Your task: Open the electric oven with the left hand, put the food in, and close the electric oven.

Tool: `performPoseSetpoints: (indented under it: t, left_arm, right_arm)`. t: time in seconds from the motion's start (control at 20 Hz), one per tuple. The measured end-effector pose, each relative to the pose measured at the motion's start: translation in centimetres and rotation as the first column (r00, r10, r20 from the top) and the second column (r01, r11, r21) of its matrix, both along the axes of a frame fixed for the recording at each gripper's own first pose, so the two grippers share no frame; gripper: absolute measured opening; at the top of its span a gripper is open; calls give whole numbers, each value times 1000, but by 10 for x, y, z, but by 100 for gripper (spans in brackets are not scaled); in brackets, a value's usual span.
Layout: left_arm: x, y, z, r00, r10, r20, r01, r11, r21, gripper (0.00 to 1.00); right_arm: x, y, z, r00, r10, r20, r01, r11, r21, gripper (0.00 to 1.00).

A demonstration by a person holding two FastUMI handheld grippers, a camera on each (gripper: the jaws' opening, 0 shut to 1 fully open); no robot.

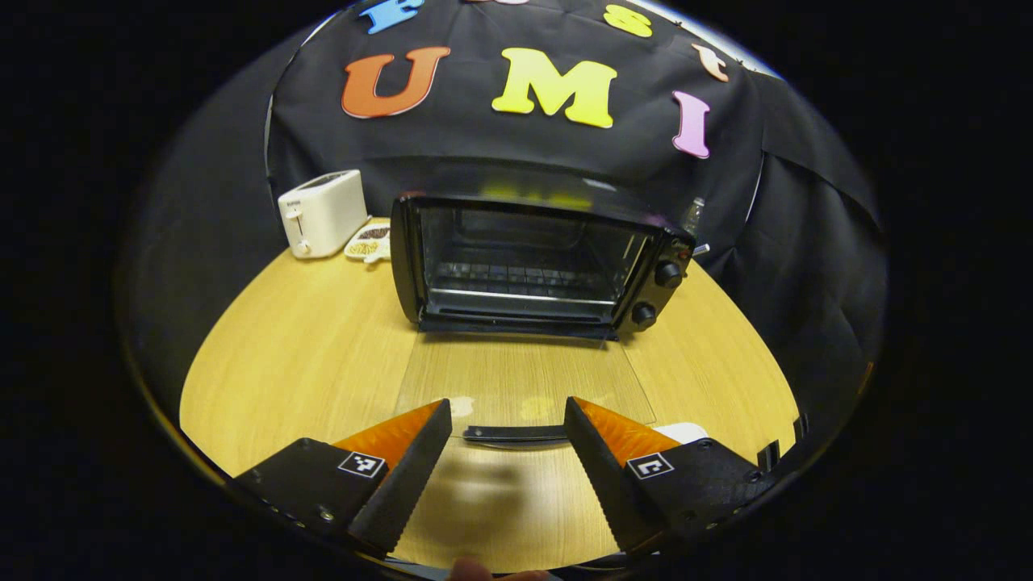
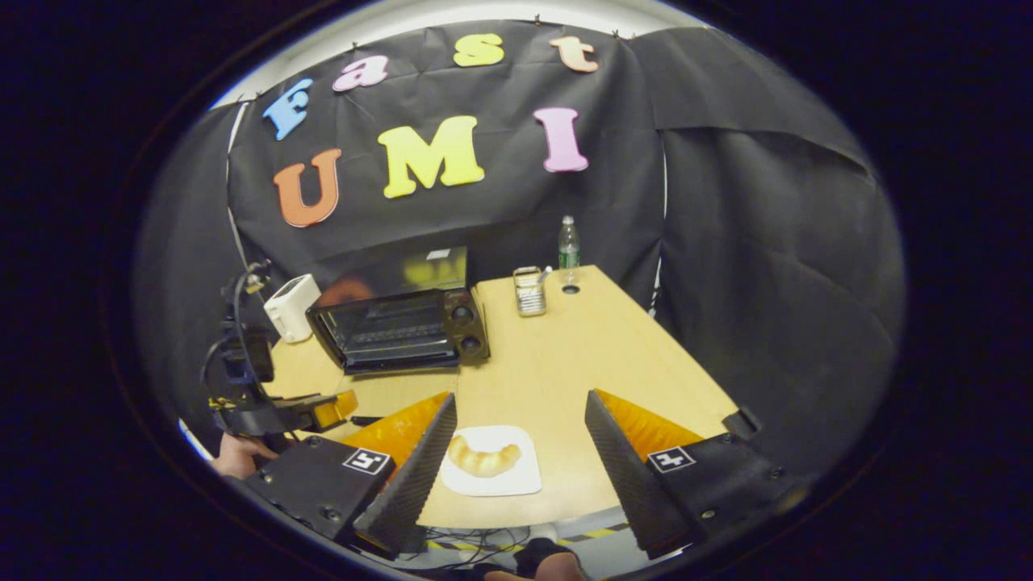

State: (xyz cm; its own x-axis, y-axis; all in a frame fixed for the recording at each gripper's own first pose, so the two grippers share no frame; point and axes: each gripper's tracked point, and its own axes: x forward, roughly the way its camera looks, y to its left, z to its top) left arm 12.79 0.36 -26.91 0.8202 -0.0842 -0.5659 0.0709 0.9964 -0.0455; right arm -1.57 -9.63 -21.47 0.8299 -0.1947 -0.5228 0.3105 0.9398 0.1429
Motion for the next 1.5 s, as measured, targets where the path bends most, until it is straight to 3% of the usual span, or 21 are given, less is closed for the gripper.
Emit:
performPoseSetpoints:
  t: [0.35, 0.55, 0.8, 1.0, 1.25, 1.4, 1.5]
  left_arm:
    - [-44, 42, 91, 979, 15, 203, -20, 1000, 24, 93]
    - [-66, 69, 141, 947, 35, 320, -60, 996, 68, 93]
    - [-96, 91, 174, 930, 60, 362, -89, 994, 63, 93]
    - [-112, 108, 172, 935, 102, 340, -129, 990, 58, 93]
    - [-113, 108, 173, 936, 106, 335, -139, 987, 77, 93]
    - [-114, 108, 174, 939, 112, 325, -140, 988, 66, 93]
    - [-112, 106, 178, 939, 119, 324, -144, 988, 53, 93]
  right_arm:
    - [15, 33, -77, 992, -28, -121, 49, 984, 172, 96]
    - [26, 47, -107, 987, -24, -160, 55, 979, 195, 95]
    - [44, 45, -149, 973, -84, -214, 135, 962, 236, 92]
    - [52, 43, -183, 949, -145, -279, 227, 930, 289, 87]
    - [55, 58, -212, 928, -138, -347, 268, 894, 360, 80]
    - [56, 59, -216, 921, -148, -361, 305, 850, 430, 77]
    - [58, 58, -217, 920, -133, -368, 299, 844, 445, 66]
